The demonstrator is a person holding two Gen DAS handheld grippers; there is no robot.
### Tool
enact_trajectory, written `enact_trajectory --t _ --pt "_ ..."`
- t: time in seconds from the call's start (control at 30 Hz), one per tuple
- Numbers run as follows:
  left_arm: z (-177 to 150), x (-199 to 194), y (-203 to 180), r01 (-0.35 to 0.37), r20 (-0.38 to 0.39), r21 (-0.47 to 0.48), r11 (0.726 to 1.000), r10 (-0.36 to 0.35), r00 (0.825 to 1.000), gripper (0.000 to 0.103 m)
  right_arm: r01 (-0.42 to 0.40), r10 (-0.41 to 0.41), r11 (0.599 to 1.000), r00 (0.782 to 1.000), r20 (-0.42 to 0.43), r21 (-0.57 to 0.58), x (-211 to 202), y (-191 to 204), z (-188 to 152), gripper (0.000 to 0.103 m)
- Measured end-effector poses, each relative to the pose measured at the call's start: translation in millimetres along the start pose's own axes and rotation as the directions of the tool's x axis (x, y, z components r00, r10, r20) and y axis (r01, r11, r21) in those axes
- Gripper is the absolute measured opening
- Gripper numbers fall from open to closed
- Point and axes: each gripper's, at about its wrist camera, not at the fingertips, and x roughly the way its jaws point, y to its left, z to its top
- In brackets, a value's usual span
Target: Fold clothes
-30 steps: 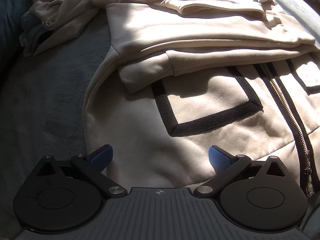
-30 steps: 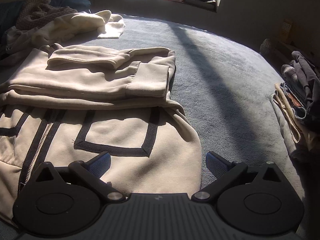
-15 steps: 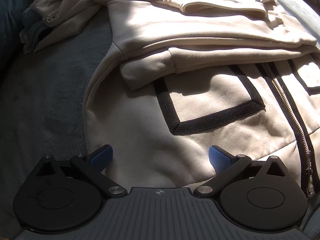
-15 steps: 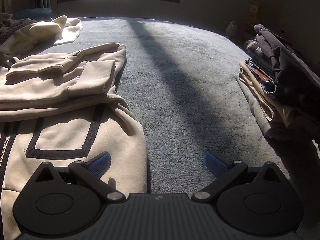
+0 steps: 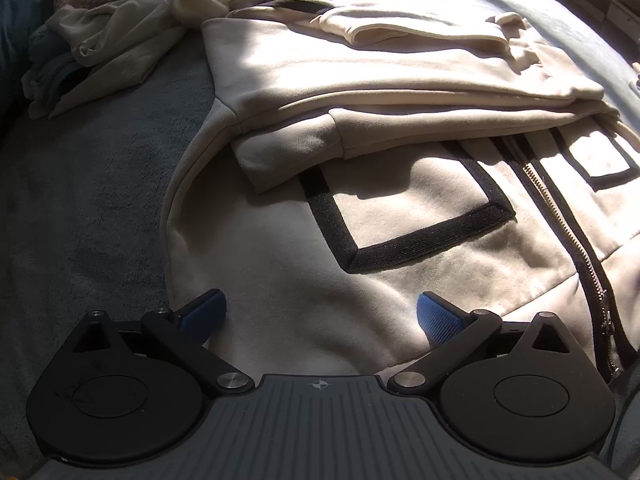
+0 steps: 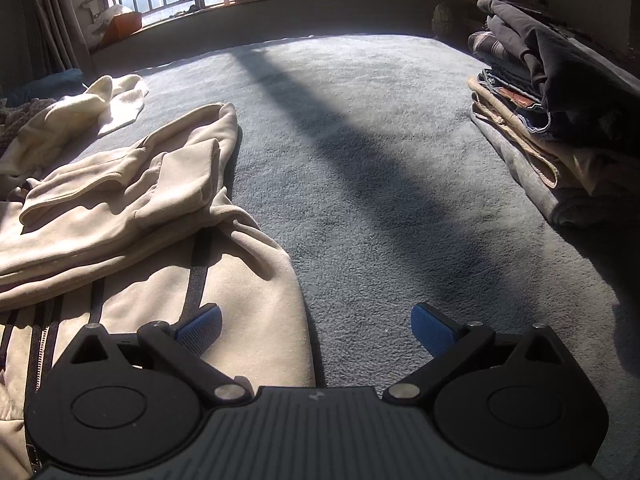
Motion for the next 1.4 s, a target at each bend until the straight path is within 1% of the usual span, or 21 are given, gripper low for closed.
enact_trajectory --t 0.1,0.17,0.2,0.27,0.33,0.4,0.47,0.53,0.6,0.67,0.77,0.87,0.93,1.03,1.07,1.13,1.17,1.23,1.27,1.3,1.4 --pt "-6 -23 12 0.069 0.093 0.025 0.997 -0.071 0.993 0.102 0.001 -0.002 1.0 1.0 -0.021 -0.01 -1 -2 1 0.103" --pt "-12 -36 29 0.107 0.132 -0.018 0.994 -0.104 0.986 0.102 -0.009 0.009 1.0 1.0 -0.03 0.003 -2 -6 2 0.103" --pt "-16 -40 41 0.121 0.138 -0.061 0.991 -0.112 0.984 0.102 -0.023 0.024 0.999 0.999 -0.04 0.023 -2 -9 3 0.103" --pt "-23 -41 64 0.147 0.114 -0.171 0.974 -0.129 0.985 0.1 -0.063 0.068 0.995 0.996 -0.064 0.075 -2 -15 5 0.102" --pt "-31 -41 87 0.172 0.079 -0.278 0.945 -0.156 0.985 0.095 -0.118 0.128 0.985 0.988 -0.082 0.123 0 -19 5 0.099" --pt "-40 -40 102 0.19 0.061 -0.351 0.917 -0.18 0.982 0.084 -0.178 0.195 0.97 0.976 -0.094 0.165 3 -21 5 0.09" --pt "-46 -37 109 0.231 0.048 -0.386 0.893 -0.23 0.972 0.08 -0.235 0.26 0.95 0.96 -0.103 0.207 5 -24 4 0.084" --pt "-47 -33 109 0.259 0.048 -0.385 0.886 -0.261 0.964 0.076 -0.288 0.318 0.929 0.942 -0.104 0.232 7 -25 3 0.082" --pt "-48 -29 109 0.288 0.048 -0.384 0.877 -0.292 0.955 0.063 -0.332 0.365 0.911 0.926 -0.101 0.245 8 -25 2 0.082" --pt "-49 -25 109 0.316 0.047 -0.384 0.868 -0.323 0.945 0.056 -0.342 0.374 0.906 0.922 -0.097 0.248 8 -26 2 0.081" --pt "-50 -18 109 0.357 0.047 -0.383 0.852 -0.368 0.929 0.05 -0.368 0.406 0.887 0.909 -0.09 0.28 11 -31 1 0.08" --pt "-52 -13 111 0.387 0.046 -0.386 0.837 -0.401 0.915 0.049 -0.381 0.428 0.872 0.898 -0.101 0.307 17 -35 -2 0.08" --pt "-54 -9 114 0.406 0.045 -0.403 0.821 -0.425 0.904 0.048 -0.399 0.458 0.853 0.881 -0.117 0.338 21 -37 -6 0.08" --pt "-59 -10 123 0.451 0.061 -0.449 0.771 -0.477 0.877 0.048 -0.42 0.493 0.83 0.86 -0.13 0.367 22 -42 -12 0.08" --pt "-60 -11 125 0.459 0.063 -0.454 0.764 -0.487 0.871 0.048 -0.421 0.498 0.826 0.857 -0.134 0.374 21 -45 -14 0.08" --pt "-62 -13 129 0.473 0.056 -0.459 0.752 -0.507 0.86 0.047 -0.422 0.505 0.819 0.852 -0.14 0.389 20 -50 -16 0.073" --pt "-62 -13 131 0.479 0.047 -0.464 0.745 -0.519 0.853 0.044 -0.415 0.501 0.815 0.855 -0.132 0.404 18 -55 -17 0.067" --pt "-63 -11 131 0.485 0.015 -0.459 0.744 -0.539 0.842 0.042 -0.402 0.509 0.791 0.851 -0.131 0.462 21 -67 -20 0.064" --pt "-64 -10 129 0.49 -0.004 -0.451 0.746 -0.55 0.835 0.042 -0.393 0.513 0.781 0.847 -0.14 0.486 23 -71 -23 0.059" --pt "-65 -8 126 0.495 -0.029 -0.444 0.747 -0.564 0.825 0.041 -0.392 0.521 0.78 0.838 -0.16 0.487 25 -72 -26 0.056" --pt "-73 -4 115 0.514 -0.098 -0.426 0.744 -0.603 0.792 0.041 -0.427 0.577 0.755 0.794 -0.194 0.497 22 -72 -36 0.056"
